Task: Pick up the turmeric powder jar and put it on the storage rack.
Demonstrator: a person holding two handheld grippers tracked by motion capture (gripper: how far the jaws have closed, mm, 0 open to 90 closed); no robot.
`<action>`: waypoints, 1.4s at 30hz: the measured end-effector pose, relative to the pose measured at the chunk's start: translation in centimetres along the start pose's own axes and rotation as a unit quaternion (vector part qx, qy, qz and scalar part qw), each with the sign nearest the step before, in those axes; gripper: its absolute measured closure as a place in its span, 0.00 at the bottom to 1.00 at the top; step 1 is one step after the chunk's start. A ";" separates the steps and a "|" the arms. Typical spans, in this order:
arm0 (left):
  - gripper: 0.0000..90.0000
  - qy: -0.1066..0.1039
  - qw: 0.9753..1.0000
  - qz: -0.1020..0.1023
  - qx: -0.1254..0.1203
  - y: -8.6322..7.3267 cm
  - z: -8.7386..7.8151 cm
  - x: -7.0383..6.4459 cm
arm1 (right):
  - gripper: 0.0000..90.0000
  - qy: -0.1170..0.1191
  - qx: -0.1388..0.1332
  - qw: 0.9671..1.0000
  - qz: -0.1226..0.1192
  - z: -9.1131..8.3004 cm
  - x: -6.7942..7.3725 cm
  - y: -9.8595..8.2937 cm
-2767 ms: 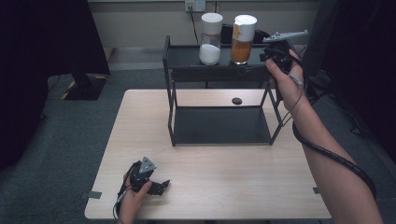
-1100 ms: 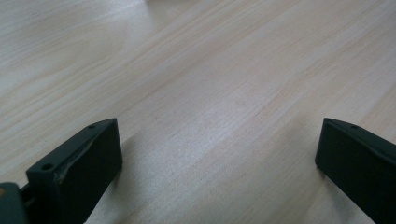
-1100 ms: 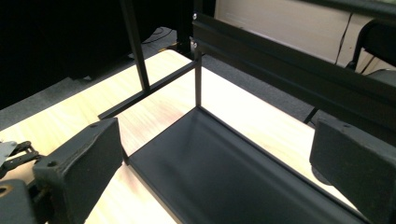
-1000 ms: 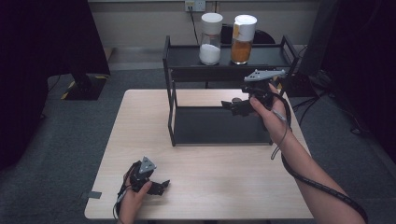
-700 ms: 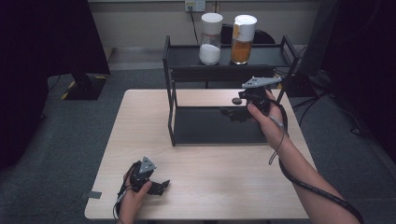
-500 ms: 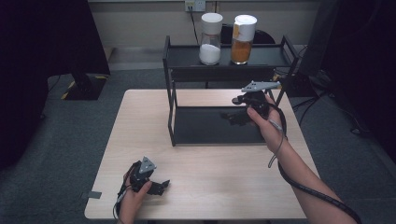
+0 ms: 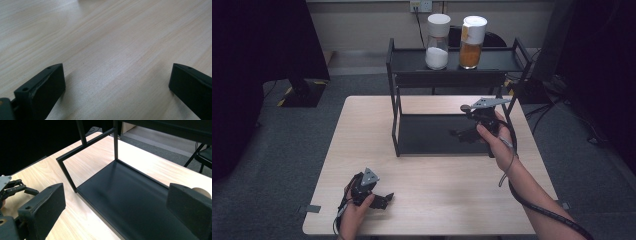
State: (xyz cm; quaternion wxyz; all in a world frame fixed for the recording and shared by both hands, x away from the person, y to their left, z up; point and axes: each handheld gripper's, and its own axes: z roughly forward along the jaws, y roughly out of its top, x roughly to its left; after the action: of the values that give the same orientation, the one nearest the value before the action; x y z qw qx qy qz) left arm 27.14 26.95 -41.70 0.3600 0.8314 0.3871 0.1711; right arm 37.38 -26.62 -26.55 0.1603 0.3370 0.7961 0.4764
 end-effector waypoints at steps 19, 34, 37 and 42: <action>0.00 0.000 1.000 0.000 0.000 0.0 0.0 0.0 | 0.01 0.013 0.011 1.000 0.022 0.9 -0.7 -3.6; 0.00 0.000 1.000 0.000 0.000 0.0 0.0 0.0 | 0.01 0.018 0.024 0.999 0.040 1.5 -1.3 -6.6; 0.00 0.000 1.000 0.000 0.000 0.0 0.0 0.0 | 0.02 0.018 0.027 0.999 0.042 1.6 -1.3 -7.0; 0.00 0.000 1.000 0.000 0.000 0.0 0.0 0.0 | 0.02 0.020 0.027 0.998 0.046 1.5 -1.4 -7.7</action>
State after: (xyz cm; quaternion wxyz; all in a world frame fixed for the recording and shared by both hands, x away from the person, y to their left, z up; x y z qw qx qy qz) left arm 27.13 26.94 -41.71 0.3601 0.8313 0.3872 0.1712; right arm 36.32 -29.06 -34.12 0.1129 0.3681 0.7953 0.4682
